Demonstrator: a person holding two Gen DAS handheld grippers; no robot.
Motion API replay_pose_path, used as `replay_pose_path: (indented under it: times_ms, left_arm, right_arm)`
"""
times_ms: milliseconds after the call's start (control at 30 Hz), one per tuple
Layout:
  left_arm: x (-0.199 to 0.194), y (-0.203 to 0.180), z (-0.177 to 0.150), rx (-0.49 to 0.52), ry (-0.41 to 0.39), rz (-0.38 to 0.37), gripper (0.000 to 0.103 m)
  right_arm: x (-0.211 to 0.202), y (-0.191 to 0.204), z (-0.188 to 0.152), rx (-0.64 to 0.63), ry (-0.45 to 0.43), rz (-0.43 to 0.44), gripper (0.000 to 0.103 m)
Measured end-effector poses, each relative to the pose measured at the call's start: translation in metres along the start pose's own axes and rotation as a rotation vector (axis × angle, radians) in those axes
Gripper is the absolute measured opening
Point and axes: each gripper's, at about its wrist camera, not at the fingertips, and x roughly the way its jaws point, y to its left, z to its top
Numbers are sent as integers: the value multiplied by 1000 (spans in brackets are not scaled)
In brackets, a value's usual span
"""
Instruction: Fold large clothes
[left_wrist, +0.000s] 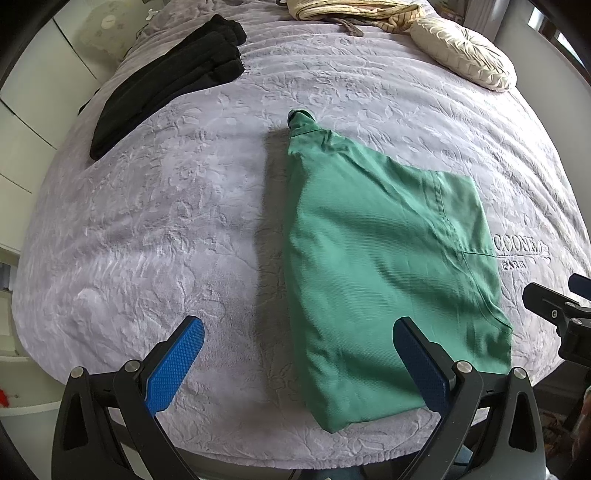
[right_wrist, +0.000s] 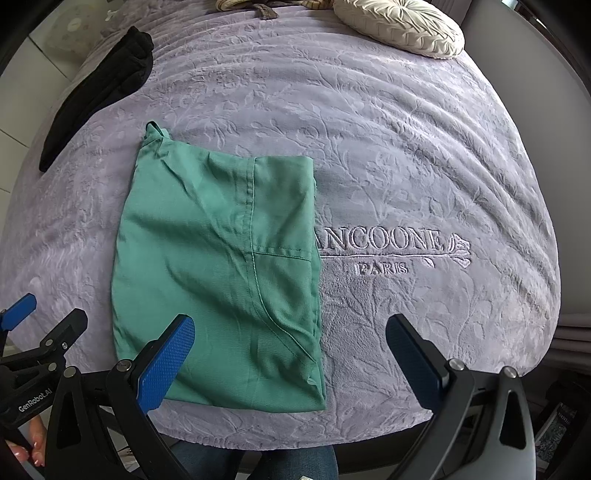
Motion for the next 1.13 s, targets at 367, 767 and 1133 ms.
replay_pose_path:
  times_ms: [367,767,1133]
  left_arm:
    - [0,-2,0,-2,0,2,103]
    - [5,-1,3,-1,6,16,103]
    - [6,-5,5,14,-6,21,103]
  right_arm:
    - [2,0,0,2,3,2,103]
    - [7,-1,0,-3,14,10,103]
    - [13,-6,3,-13,30,22,103]
